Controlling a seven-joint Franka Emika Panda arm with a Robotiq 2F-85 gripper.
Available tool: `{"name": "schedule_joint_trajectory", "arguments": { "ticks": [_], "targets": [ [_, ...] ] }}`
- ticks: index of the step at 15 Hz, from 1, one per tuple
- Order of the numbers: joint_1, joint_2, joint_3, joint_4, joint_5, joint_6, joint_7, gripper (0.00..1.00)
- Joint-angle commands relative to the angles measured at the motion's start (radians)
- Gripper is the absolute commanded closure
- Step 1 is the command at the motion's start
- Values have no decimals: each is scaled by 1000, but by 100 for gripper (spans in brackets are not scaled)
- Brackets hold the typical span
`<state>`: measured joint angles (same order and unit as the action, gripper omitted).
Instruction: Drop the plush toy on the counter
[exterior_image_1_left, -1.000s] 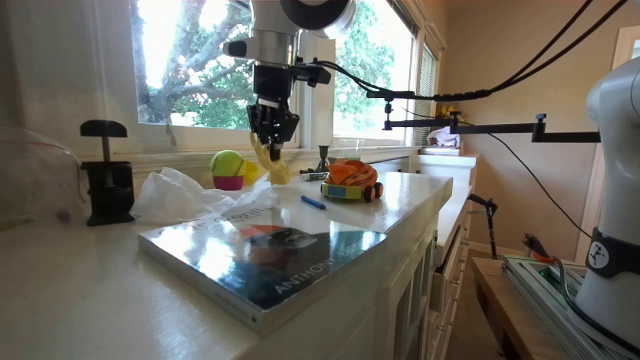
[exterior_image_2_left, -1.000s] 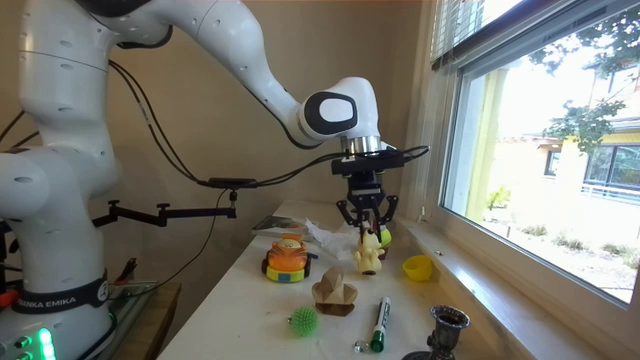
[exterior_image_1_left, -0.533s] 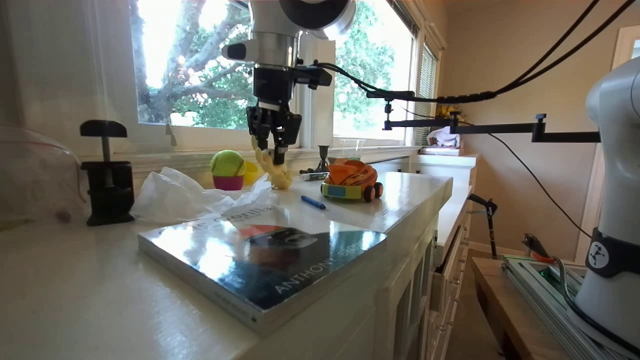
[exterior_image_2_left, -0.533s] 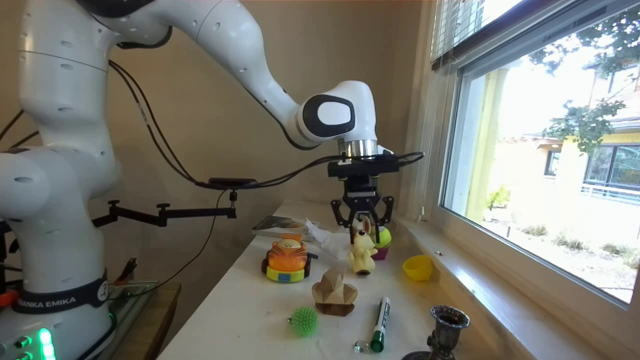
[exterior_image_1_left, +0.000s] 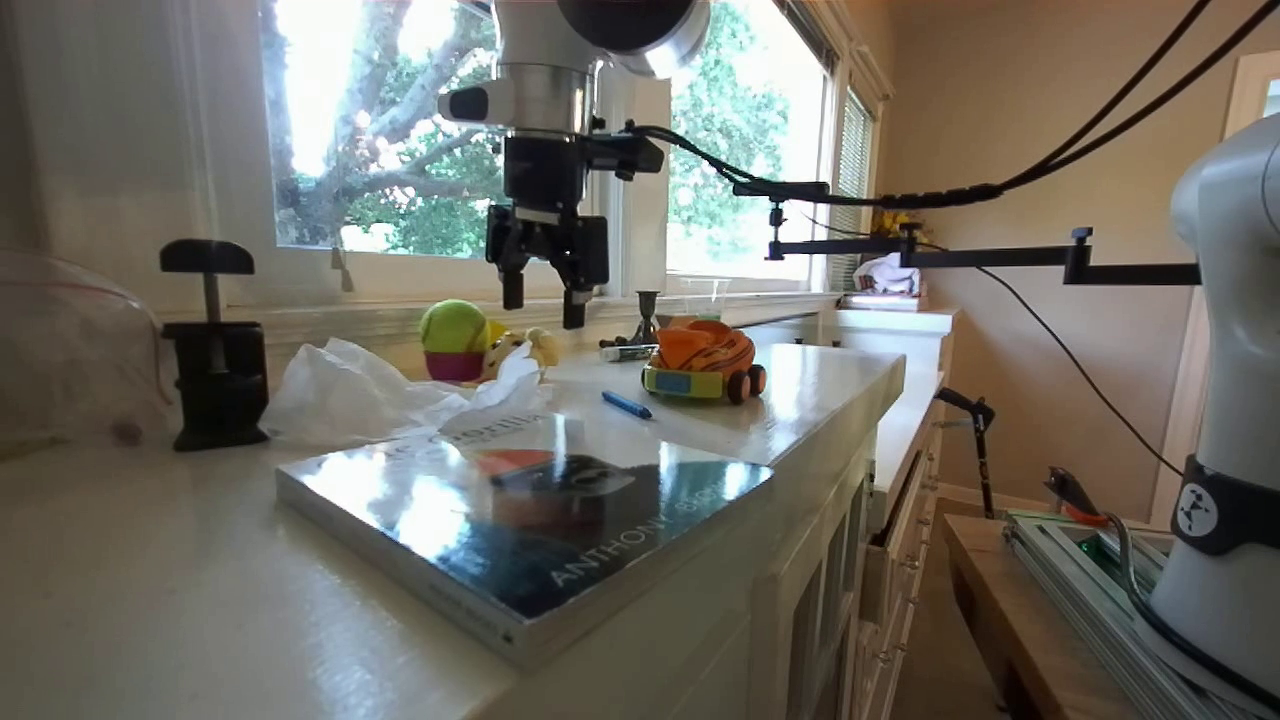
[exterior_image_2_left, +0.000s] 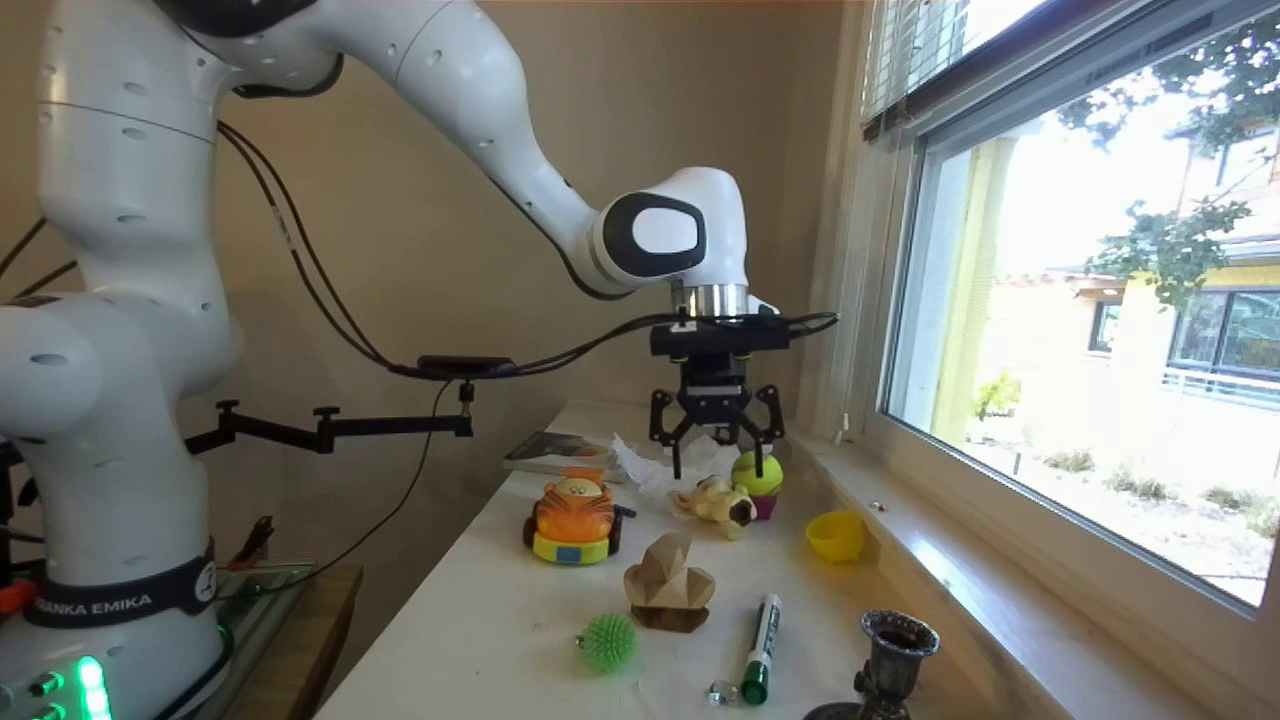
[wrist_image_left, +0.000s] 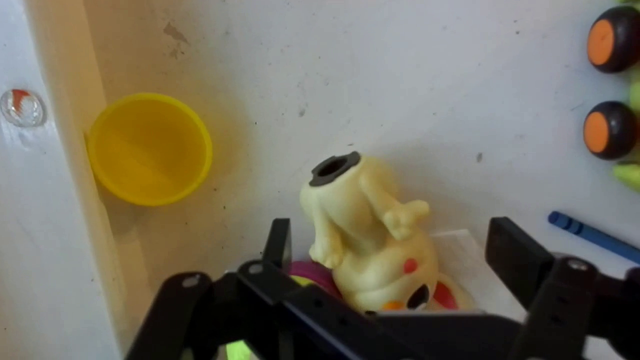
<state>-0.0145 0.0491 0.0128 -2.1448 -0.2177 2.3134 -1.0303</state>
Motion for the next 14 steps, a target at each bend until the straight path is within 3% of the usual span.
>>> {"name": "schedule_joint_trajectory", "arguments": {
  "ticks": [1, 6, 14],
  "targets": [
    [7, -32, 7, -5, 55, -25, -31, 0],
    [33, -168, 22, 35, 297, -92, 30, 0],
    [31, -310, -18, 57, 270, -93, 387, 0]
  ]
}}
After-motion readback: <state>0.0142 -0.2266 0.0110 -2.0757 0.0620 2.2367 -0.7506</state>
